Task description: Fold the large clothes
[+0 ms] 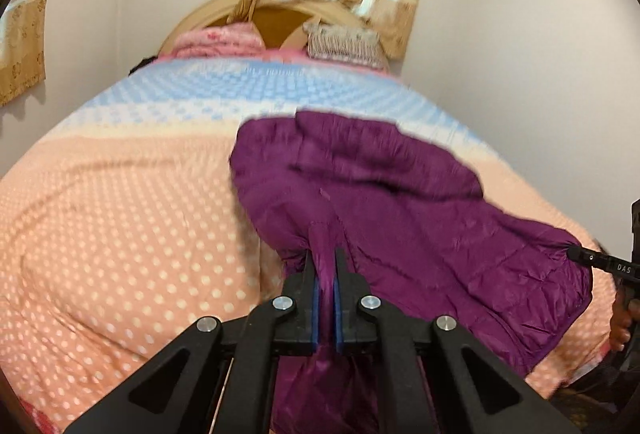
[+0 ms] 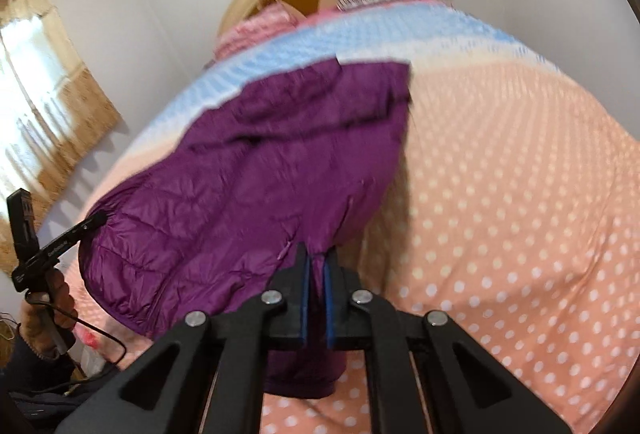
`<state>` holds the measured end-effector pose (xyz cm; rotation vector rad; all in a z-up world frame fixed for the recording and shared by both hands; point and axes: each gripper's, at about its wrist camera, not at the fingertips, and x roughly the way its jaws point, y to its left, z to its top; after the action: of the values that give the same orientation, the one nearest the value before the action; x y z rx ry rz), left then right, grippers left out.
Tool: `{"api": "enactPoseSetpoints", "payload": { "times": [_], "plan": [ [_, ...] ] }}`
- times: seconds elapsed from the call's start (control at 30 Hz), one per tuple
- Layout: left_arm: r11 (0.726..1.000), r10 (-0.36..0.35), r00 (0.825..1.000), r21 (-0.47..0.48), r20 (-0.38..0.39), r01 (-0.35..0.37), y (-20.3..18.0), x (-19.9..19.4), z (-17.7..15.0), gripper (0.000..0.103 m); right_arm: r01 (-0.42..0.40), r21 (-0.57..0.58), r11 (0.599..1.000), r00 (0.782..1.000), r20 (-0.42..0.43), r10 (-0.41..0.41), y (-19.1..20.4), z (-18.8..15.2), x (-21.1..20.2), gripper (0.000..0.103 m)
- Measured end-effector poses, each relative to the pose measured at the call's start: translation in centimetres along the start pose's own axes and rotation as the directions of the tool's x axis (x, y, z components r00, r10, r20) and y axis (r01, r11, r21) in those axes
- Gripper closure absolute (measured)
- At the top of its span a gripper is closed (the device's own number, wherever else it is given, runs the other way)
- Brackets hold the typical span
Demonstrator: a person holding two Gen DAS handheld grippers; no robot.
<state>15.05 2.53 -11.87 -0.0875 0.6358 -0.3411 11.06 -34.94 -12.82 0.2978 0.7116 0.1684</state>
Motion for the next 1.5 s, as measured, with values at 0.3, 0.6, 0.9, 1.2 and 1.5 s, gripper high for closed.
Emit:
{"api": "enactPoseSetpoints", "payload": {
  "times": [0.3,0.6,0.9,1.2,1.5],
  "plan": [
    [0.998,-0.059,0.997,0.016,0.059,0.058,-0.8,-7.4,1.8,0.099,-0.058,-0.029,0.998,0.986,0.154,0.062,2.6,0.9,-9.0,0.095],
    [0.999,0.011,0.991,0.043,0.130,-0.017,2.3,3.1,5.5,0.094,-0.074,0.056,0.996,0.977,0.206,0.060,-1.9,9.1,-0.3,0.095],
    [0.952,0.306,0.931,-0.100,0.200,-0.291,6.6,13.6,10.7,0.008,0.009,0.226,0.974,0.982,0.181,-0.051,-8.3,16.9,13.6,0.092],
    [0.894,0.447,0.865,-0.073,0.229,-0.442,1.9,16.0,10.9,0.008,0.191,0.196,0.962,0.961,0.161,-0.224,-5.7,16.6,17.4,0.019],
    [0.786,0.538,0.814,0.218,0.220,-0.579,-3.6,24.2,11.1,0.007,0.169,-0.216,0.962,0.986,0.038,-0.165,5.1,14.6,23.6,0.029]
  ]
}}
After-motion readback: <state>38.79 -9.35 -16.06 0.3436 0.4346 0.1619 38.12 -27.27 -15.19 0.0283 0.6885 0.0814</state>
